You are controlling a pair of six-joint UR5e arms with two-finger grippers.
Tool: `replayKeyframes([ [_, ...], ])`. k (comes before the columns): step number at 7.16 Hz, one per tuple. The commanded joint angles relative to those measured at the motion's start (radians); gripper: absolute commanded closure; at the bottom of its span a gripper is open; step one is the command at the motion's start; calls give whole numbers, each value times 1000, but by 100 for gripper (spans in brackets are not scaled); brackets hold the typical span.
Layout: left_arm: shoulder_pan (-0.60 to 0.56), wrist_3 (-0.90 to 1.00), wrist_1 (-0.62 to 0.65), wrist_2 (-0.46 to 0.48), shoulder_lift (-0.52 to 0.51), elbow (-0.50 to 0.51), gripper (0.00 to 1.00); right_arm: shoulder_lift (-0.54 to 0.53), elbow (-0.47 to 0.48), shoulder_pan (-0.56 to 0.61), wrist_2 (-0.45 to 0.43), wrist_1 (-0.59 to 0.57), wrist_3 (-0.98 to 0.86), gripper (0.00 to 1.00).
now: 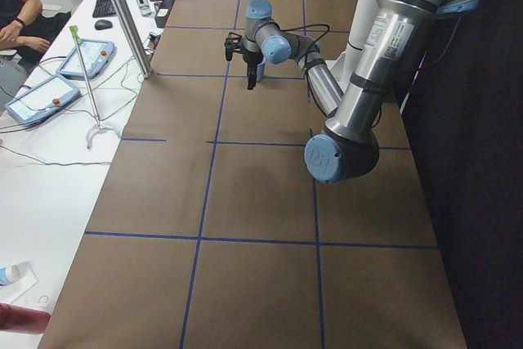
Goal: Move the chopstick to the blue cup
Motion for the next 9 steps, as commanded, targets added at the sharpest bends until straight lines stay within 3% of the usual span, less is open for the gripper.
replayKeyframes([
  [1,0,-5,0,0,2,-8,0,0,-2,-1,-8,1,2,85],
  [2,0,-5,0,0,5,-6,0,0,-2,-1,-8,1,0,97],
  [3,-2,-5,0,0,5,-8,0,2,0,-1,-8,1,2,100],
  [6,0,-5,0,0,3,-9,0,-3,116,4,10,0,15,100],
  [9,0,-5,0,-2,3,-11,0,-17,234,101,85,0,12,100],
])
